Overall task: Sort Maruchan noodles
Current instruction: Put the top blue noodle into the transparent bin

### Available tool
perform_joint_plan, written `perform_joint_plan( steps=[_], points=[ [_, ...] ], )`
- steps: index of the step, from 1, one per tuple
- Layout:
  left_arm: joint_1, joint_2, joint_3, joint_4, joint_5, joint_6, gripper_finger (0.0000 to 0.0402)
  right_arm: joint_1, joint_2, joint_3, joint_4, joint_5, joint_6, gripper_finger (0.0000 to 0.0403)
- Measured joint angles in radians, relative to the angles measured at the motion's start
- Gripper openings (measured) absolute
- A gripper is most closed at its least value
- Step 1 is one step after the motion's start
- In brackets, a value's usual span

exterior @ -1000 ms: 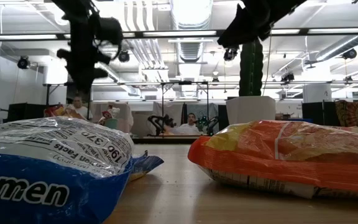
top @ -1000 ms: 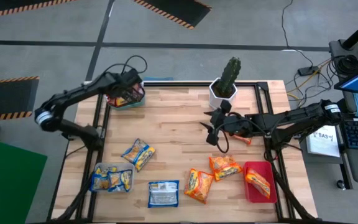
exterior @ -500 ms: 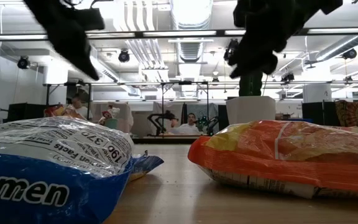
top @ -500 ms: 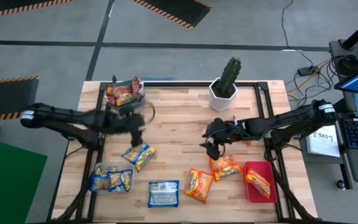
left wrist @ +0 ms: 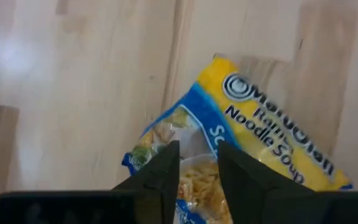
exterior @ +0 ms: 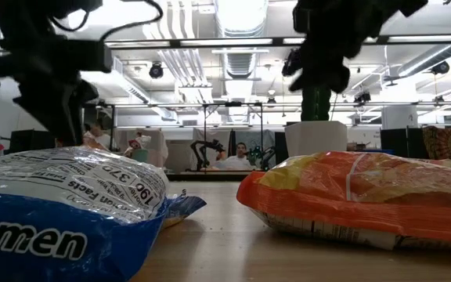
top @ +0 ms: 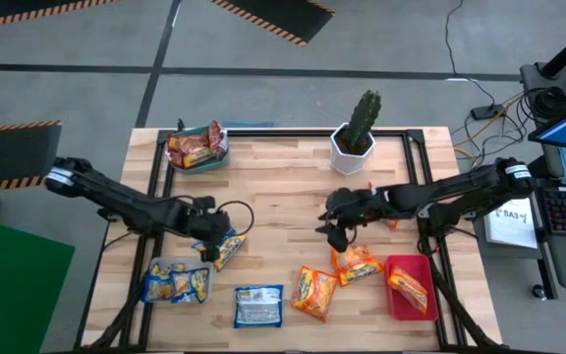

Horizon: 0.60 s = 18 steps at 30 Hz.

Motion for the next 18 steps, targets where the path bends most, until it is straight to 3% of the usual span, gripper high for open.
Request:
perform_joint_plan(
  steps=[7,11,18],
  points=[
    [0.0,0.109,0.015,0.002,-0.003,0.008,0.0041,-0.008,-0.111,0.057,0.0,0.02,0.026,0.0072],
    [0.0,0.163,0.015,0.023,-0.09,0.006,0.0029,0.006,-0.154,0.058,-0.014,0.021,0.011,0.002],
    [0.016,0.233,0.016,0.176,-0.213,0.061,0.0014,0.019,-0.134,0.058,-0.021,0.028,-0.018,0.0009]
  ],
)
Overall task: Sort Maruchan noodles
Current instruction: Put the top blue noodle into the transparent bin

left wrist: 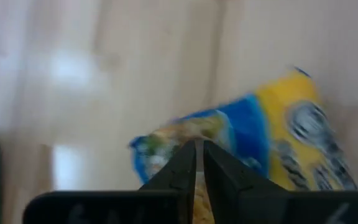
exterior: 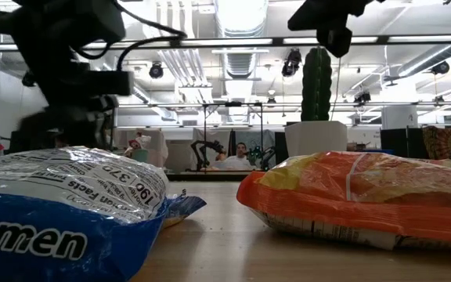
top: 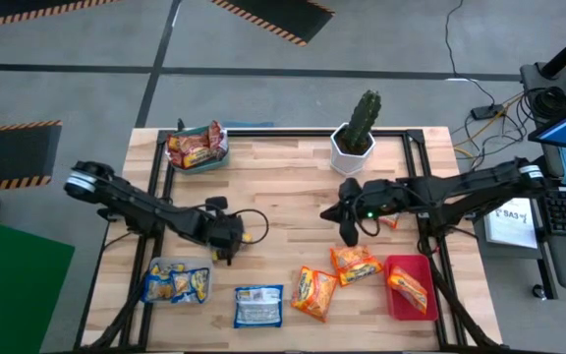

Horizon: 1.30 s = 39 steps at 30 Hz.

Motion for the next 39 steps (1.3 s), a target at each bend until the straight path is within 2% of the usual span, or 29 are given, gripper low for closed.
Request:
perform_joint_plan(
  steps=[8,13,15,21,26,29,33,36,39],
  points=[
    [0.022,-0.005,0.048,0.049,-0.084,0.064,0.0002,-0.001,0.081,0.0,0.003,0.001,-0.006,0.0009],
    [0.021,-0.031,0.077,0.049,-0.084,0.096,0.0001,-0.001,0.131,0.0,0.004,0.001,-0.008,0.0009],
    [0.019,-0.04,0.081,0.042,-0.061,0.1,0.0001,-0.001,0.148,0.0,0.001,0.001,-0.008,0.0009],
    [0.019,-0.043,0.046,0.003,0.114,0.097,0.0001,-0.001,0.192,0.0,-0.003,0.001,-0.008,0.0009],
    [0.019,-0.018,0.009,0.009,0.121,0.066,0.0001,-0.001,0.212,-0.001,-0.002,0.001,-0.008,0.0009],
    [0.022,0.003,-0.009,0.085,0.067,0.079,0.0001,-0.001,0.224,-0.001,-0.003,0.001,-0.009,0.0009],
    [0.042,0.037,-0.015,0.273,-0.013,0.171,0.0001,-0.001,0.247,-0.001,0.002,0.004,-0.022,0.0009],
    [0.062,0.04,-0.009,0.435,-0.025,0.24,0.0001,-0.001,0.267,-0.001,0.004,0.011,-0.018,0.0009],
    [0.062,0.017,0.019,0.455,-0.017,0.311,0.0001,-0.001,0.286,-0.001,-0.001,0.012,-0.018,0.0009]
  ],
)
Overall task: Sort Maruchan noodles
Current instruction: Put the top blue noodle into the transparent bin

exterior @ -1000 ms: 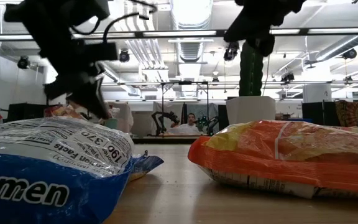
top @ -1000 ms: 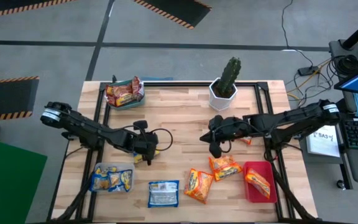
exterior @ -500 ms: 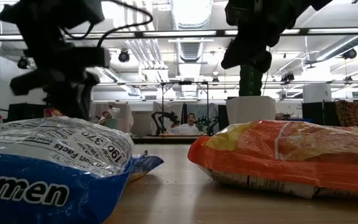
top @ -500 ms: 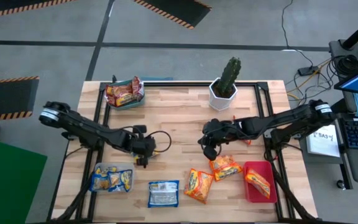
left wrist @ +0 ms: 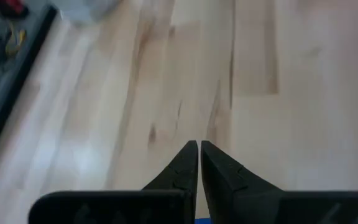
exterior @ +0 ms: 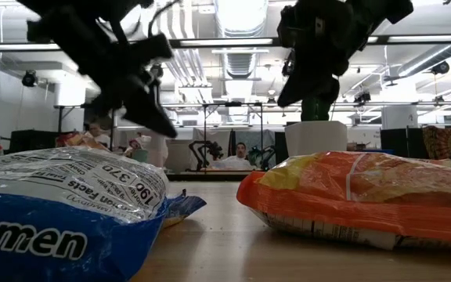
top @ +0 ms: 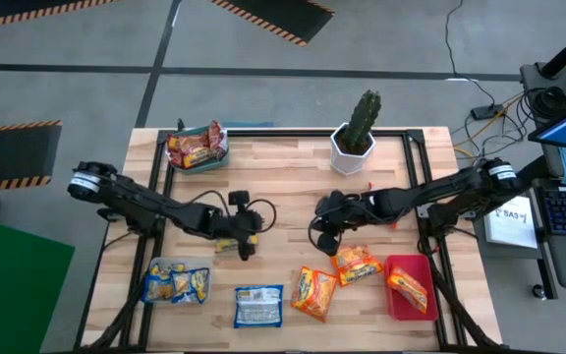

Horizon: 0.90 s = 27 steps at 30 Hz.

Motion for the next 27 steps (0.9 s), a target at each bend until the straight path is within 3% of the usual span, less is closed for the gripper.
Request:
perform_joint_plan(
  steps=[5,16,21,27],
  points=[
    [-0.006,-0.072,0.042,-0.143,0.057,0.022,0.0001,0.0,0.027,0.0,-0.004,-0.002,0.034,0.0009],
    [-0.008,-0.146,0.041,-0.534,0.268,-0.159,0.0001,0.0,0.066,0.0,-0.025,0.015,0.188,0.001],
    [-0.008,-0.115,0.004,-0.54,0.275,-0.166,0.0001,0.0,0.08,0.0,-0.013,0.015,0.199,0.0035],
    [-0.006,-0.057,-0.022,-0.441,0.274,-0.162,0.0001,0.0,0.089,-0.001,-0.004,0.018,0.187,0.0098]
  ],
)
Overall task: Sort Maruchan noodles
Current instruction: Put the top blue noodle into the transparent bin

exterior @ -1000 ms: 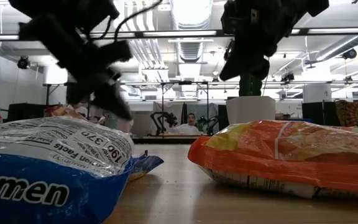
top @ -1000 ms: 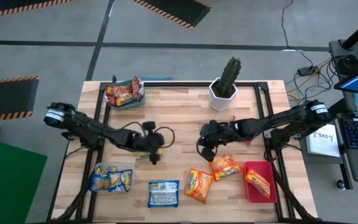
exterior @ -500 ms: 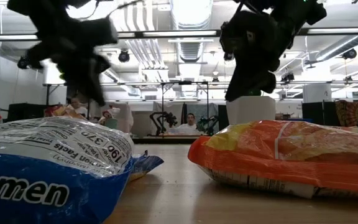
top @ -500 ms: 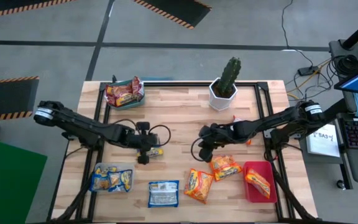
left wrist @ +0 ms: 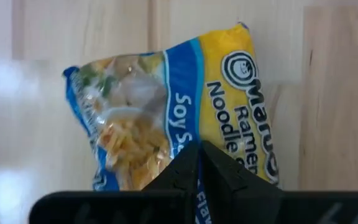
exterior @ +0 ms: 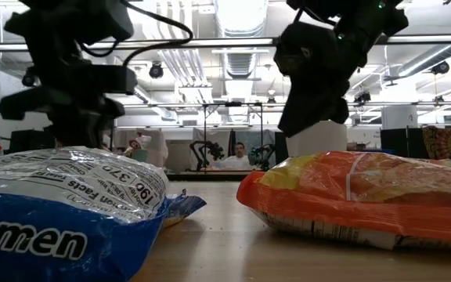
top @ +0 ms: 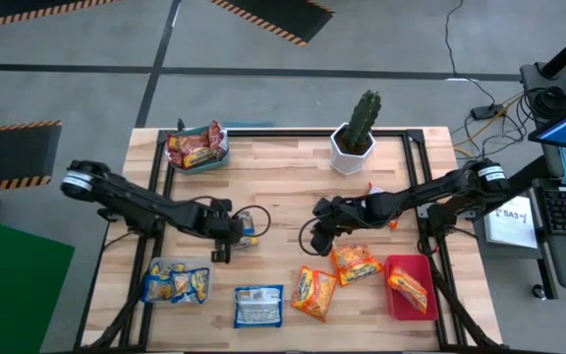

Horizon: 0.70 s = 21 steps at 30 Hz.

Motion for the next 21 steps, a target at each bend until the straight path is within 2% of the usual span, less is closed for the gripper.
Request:
perform_joint_plan(
  steps=[3,8,10,16,21],
  points=[
    [0.001,0.043,-0.006,0.102,-0.012,0.028,0.0001,0.0,0.006,0.001,0.004,0.007,-0.006,0.0128],
    [0.003,0.121,0.011,0.306,-0.142,0.113,0.0001,-0.002,0.015,0.001,0.008,0.042,-0.012,0.0169],
    [0.004,0.135,0.037,0.334,-0.175,0.154,0.0001,-0.003,0.02,0.001,0.026,0.063,-0.011,0.0183],
    [0.002,0.107,0.093,0.243,-0.184,0.194,0.0001,-0.027,0.046,0.002,0.115,0.077,-0.012,0.0215],
    [0.0,0.033,0.092,0.091,-0.184,0.135,0.0001,-0.055,0.105,0.001,0.222,0.075,-0.012,0.0238]
  ],
)
